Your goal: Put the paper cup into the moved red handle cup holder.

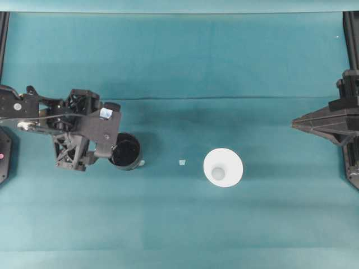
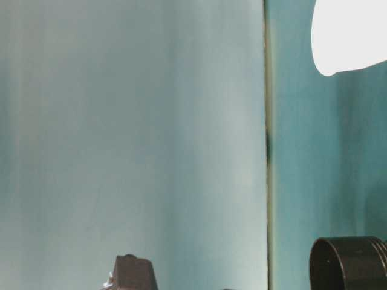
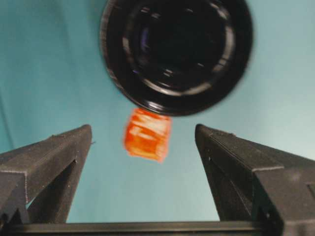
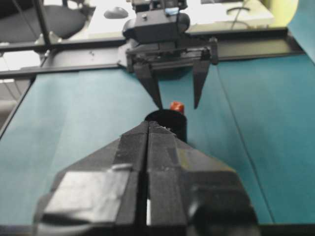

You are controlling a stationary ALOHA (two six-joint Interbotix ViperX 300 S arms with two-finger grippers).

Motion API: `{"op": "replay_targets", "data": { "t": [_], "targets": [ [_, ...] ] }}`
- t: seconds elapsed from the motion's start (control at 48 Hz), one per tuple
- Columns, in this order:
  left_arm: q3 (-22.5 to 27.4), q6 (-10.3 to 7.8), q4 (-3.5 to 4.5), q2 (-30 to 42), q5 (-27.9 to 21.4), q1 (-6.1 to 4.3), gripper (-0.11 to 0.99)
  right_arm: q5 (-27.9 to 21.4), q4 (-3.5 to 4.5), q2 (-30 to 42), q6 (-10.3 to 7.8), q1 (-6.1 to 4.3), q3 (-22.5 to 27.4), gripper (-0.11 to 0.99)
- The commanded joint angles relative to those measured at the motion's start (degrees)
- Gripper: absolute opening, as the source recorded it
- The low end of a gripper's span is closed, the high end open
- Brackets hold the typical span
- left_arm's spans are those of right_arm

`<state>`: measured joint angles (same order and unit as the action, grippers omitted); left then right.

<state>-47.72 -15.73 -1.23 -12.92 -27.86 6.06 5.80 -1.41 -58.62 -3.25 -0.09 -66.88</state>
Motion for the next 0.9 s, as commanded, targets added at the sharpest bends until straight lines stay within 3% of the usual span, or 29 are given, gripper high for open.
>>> {"op": "replay_targets", "data": {
  "t": [0.0,0.875],
  "targets": [
    [0.9,-0.70,-0.09,0.2,0.7,0.35,0.94,0.4,-0.09,0.3,-0.53,0.09,0.6,-0.11],
    [0.4,-1.49,-0.26,4.7,1.1,0.44,0.94,0.3,-0.09,0.2,-0.79,0.09,0.6,-0.11]
  ]
}}
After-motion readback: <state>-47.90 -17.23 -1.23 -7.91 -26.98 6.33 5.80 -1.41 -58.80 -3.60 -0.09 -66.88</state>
